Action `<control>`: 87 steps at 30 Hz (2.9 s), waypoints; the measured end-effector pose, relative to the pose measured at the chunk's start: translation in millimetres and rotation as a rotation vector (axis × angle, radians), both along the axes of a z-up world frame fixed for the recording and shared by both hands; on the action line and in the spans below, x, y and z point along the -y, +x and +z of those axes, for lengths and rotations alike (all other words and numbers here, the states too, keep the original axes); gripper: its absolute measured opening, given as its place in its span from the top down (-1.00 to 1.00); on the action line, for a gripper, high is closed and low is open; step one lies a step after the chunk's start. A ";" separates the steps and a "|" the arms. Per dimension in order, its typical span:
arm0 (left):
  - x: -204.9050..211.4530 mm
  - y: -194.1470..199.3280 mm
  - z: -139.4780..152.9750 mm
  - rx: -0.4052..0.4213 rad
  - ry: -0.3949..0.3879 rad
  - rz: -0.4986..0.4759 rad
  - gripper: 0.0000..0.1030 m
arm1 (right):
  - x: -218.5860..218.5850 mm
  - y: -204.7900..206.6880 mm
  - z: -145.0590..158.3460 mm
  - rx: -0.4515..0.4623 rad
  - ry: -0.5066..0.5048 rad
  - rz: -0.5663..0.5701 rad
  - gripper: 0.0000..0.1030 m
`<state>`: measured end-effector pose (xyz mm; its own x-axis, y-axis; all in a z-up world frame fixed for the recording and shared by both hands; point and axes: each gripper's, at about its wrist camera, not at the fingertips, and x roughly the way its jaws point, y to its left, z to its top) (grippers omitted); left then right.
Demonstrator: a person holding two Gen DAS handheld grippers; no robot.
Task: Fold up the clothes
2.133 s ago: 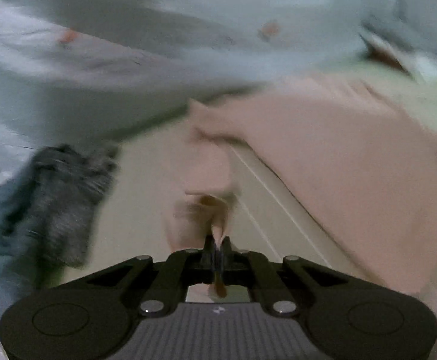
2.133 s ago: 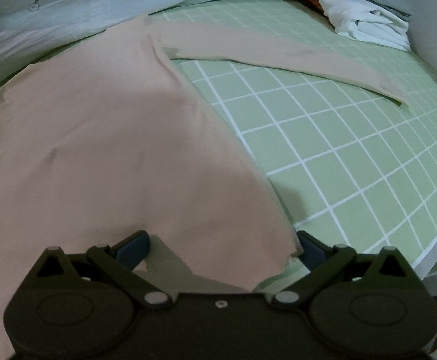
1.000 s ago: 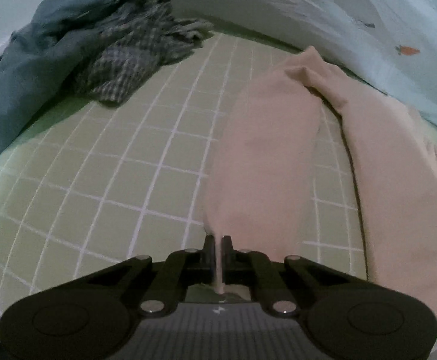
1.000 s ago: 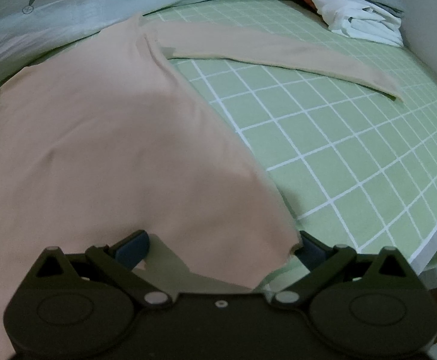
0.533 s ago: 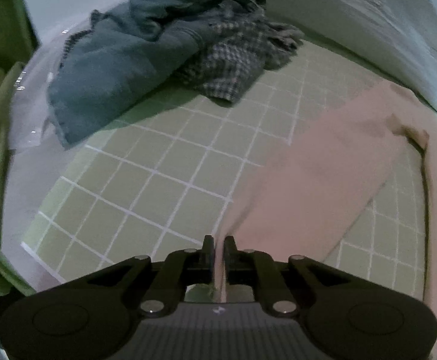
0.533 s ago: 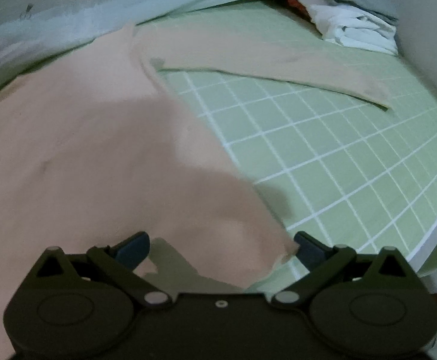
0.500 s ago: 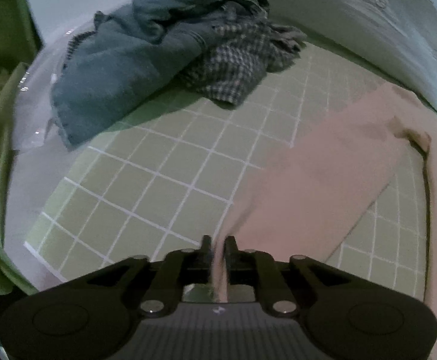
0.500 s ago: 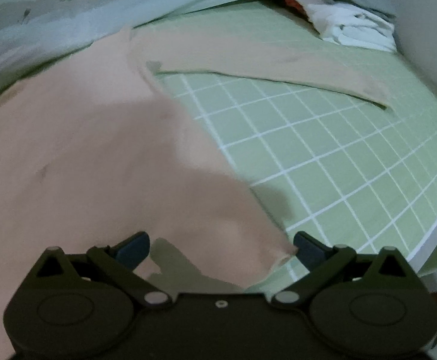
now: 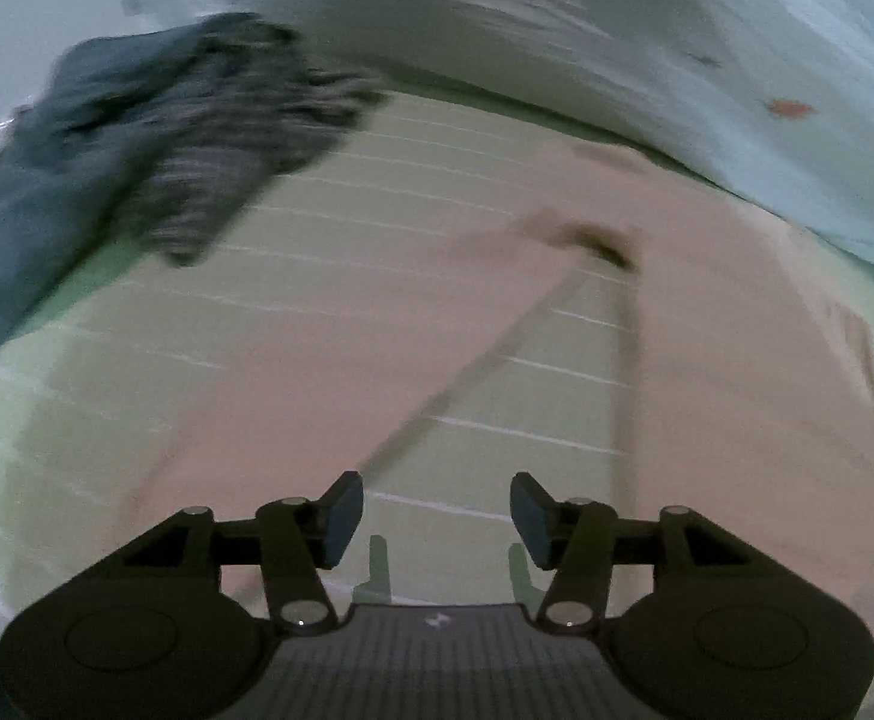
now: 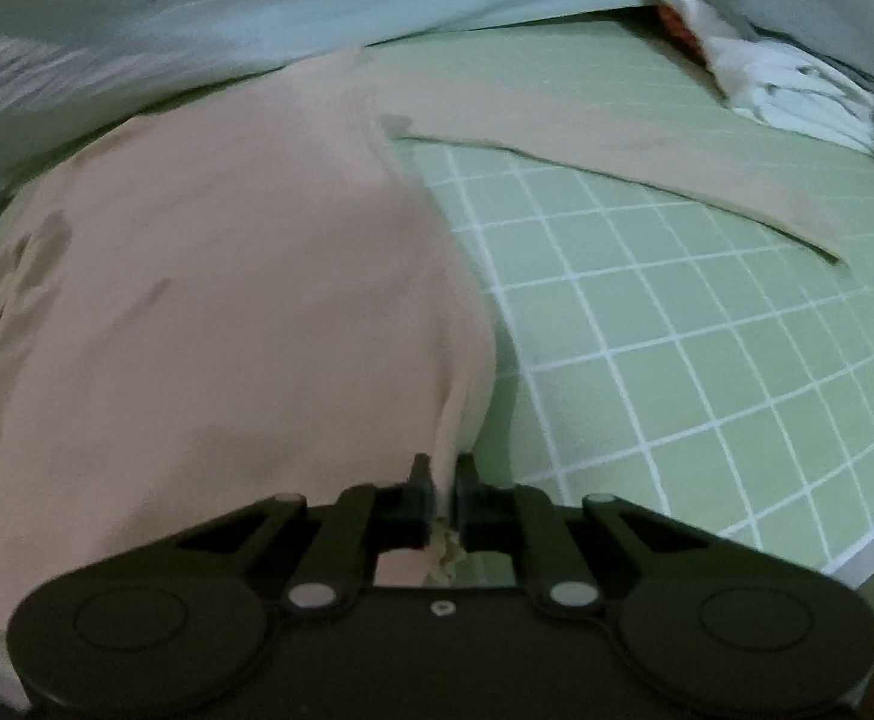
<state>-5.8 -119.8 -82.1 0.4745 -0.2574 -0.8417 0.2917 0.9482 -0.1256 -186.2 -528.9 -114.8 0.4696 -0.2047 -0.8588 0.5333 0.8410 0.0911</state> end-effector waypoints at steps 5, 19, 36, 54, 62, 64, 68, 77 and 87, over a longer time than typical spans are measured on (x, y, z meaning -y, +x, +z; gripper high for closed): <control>54.1 -13.1 2.5 0.016 0.004 -0.080 -0.49 | 0.7 -9.3 4.5 0.009 0.027 0.096 0.72; 139.5 -54.0 24.4 0.117 0.048 0.044 -0.65 | 242.8 -32.5 4.9 0.089 -0.100 -0.459 -0.62; 145.6 -49.4 35.1 0.111 0.089 0.161 -0.67 | 273.7 -30.2 -0.6 0.025 -0.195 -0.419 0.66; -46.0 12.0 9.4 0.071 0.190 0.267 -0.78 | 38.5 22.0 22.3 0.053 -0.144 -0.209 -0.99; -108.4 36.8 -27.1 -0.017 0.185 0.178 -0.78 | -60.0 38.1 26.6 0.025 -0.153 -0.157 -0.99; -112.9 39.6 -35.3 -0.034 0.178 0.153 -0.78 | -72.0 38.6 25.7 0.010 -0.155 -0.164 -0.99; -116.0 41.2 -45.0 -0.036 0.170 0.106 -0.78 | -90.4 37.7 25.8 -0.023 -0.169 -0.169 -0.99; -110.3 39.1 -43.6 -0.010 0.123 0.075 -0.14 | -90.4 36.3 33.0 -0.006 -0.176 -0.182 -0.99; -53.9 40.9 -19.0 0.006 0.006 0.096 0.78 | -37.3 33.5 33.8 0.030 -0.162 -0.161 -0.99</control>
<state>35.1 -65.8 -101.0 0.5016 -0.2057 -0.8403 0.1999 0.9726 -0.1188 -152.6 -491.6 -81.0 0.4445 -0.4134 -0.7947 0.6610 0.7501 -0.0205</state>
